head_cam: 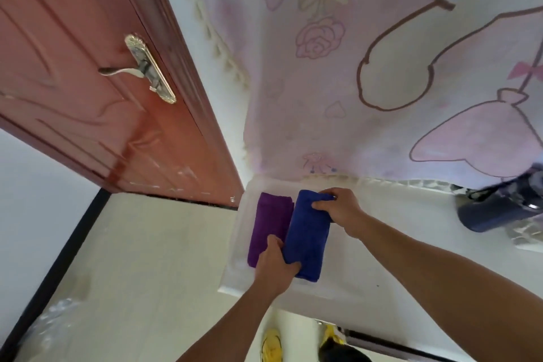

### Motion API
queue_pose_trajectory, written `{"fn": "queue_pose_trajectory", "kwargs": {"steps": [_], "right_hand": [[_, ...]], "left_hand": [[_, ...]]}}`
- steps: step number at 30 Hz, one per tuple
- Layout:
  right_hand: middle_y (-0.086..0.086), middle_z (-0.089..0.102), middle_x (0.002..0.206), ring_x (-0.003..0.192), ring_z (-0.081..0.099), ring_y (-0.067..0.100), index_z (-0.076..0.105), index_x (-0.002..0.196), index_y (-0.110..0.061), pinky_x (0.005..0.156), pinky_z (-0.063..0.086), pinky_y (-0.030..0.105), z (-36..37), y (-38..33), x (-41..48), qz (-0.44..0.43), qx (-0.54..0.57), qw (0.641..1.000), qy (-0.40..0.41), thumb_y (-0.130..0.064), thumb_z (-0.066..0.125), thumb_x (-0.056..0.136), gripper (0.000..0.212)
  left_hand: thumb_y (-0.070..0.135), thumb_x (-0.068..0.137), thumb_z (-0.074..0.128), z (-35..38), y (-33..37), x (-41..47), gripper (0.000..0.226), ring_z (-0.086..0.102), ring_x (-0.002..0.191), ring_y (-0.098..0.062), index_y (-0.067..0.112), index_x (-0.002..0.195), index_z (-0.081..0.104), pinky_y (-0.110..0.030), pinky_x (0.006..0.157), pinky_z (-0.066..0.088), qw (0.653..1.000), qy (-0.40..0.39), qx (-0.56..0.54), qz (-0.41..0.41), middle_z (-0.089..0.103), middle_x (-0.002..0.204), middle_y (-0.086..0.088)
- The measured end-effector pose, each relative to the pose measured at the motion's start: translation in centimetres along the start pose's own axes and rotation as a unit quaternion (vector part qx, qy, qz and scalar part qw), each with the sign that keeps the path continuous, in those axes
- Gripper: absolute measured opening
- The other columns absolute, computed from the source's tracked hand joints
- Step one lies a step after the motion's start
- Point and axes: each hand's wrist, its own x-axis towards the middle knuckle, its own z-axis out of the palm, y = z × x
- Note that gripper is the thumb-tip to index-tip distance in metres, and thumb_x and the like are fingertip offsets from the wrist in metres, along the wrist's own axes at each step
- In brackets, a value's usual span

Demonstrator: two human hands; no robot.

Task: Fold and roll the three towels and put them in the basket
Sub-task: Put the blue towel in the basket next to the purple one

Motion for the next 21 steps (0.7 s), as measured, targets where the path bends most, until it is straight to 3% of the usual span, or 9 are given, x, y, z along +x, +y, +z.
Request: {"fn": "queue_pose_trajectory", "kwargs": {"steps": [5,10,13,17,20,21], "right_hand": [[0.001,0.069,0.089,0.085,0.065,0.020,0.068,0.087,-0.022,0.075,0.056,0.033,1.6,2.3,3.3,-0.020,-0.097,0.994,-0.036,-0.018,0.075,0.076,0.013],[0.002,0.069,0.107,0.098,0.063,0.022,0.067,0.109,-0.017,0.084,0.050,0.032,3.0,4.6,4.1,-0.081,-0.144,0.986,-0.029,-0.025,0.070,0.084,0.027],[0.005,0.069,0.105,0.097,0.062,0.026,0.063,0.112,-0.016,0.082,0.049,0.034,2.9,4.7,4.1,-0.123,-0.223,0.966,-0.052,-0.034,0.064,0.088,0.029],[0.002,0.063,0.111,0.098,0.060,0.025,0.052,0.123,-0.020,0.077,0.049,0.037,1.2,3.5,3.3,-0.227,-0.424,0.875,-0.060,-0.045,0.052,0.093,0.039],[0.005,0.060,0.115,0.097,0.058,0.026,0.056,0.125,-0.021,0.067,0.050,0.038,0.8,2.1,1.9,-0.395,-0.519,0.758,0.017,-0.030,0.064,0.087,0.040],[0.006,0.061,0.111,0.092,0.059,0.027,0.060,0.122,-0.020,0.063,0.051,0.038,1.3,1.7,1.4,-0.442,-0.510,0.738,0.023,-0.022,0.070,0.081,0.042]], "left_hand": [[0.021,0.082,0.062,2.4,-0.5,1.0,0.032,0.059,0.084,-0.020,0.021,0.102,0.037,-0.028,0.062,0.045,0.987,0.054,0.147,-0.035,0.058,0.096,0.003],[0.016,0.081,0.065,3.9,-1.3,0.4,0.021,0.054,0.091,-0.021,0.021,0.101,0.061,-0.031,0.075,0.048,0.943,0.110,0.309,0.060,0.056,0.103,0.001],[0.033,0.095,0.047,3.7,-1.4,0.6,0.028,0.043,0.110,-0.021,0.026,0.119,0.059,-0.032,0.091,0.041,0.936,0.038,0.340,0.083,0.048,0.124,0.002],[0.044,0.099,0.035,2.5,-0.5,1.6,0.038,0.039,0.108,-0.017,0.026,0.121,0.060,-0.031,0.093,0.039,0.942,-0.020,0.331,0.047,0.047,0.122,0.004],[0.045,0.099,0.033,1.8,-0.2,1.3,0.040,0.039,0.109,-0.019,0.027,0.125,0.058,-0.031,0.095,0.039,0.937,-0.051,0.341,0.053,0.046,0.125,0.003],[0.046,0.100,0.032,1.7,-0.3,1.1,0.041,0.039,0.111,-0.019,0.028,0.128,0.055,-0.032,0.095,0.039,0.934,-0.060,0.347,0.057,0.044,0.128,0.002]]}}
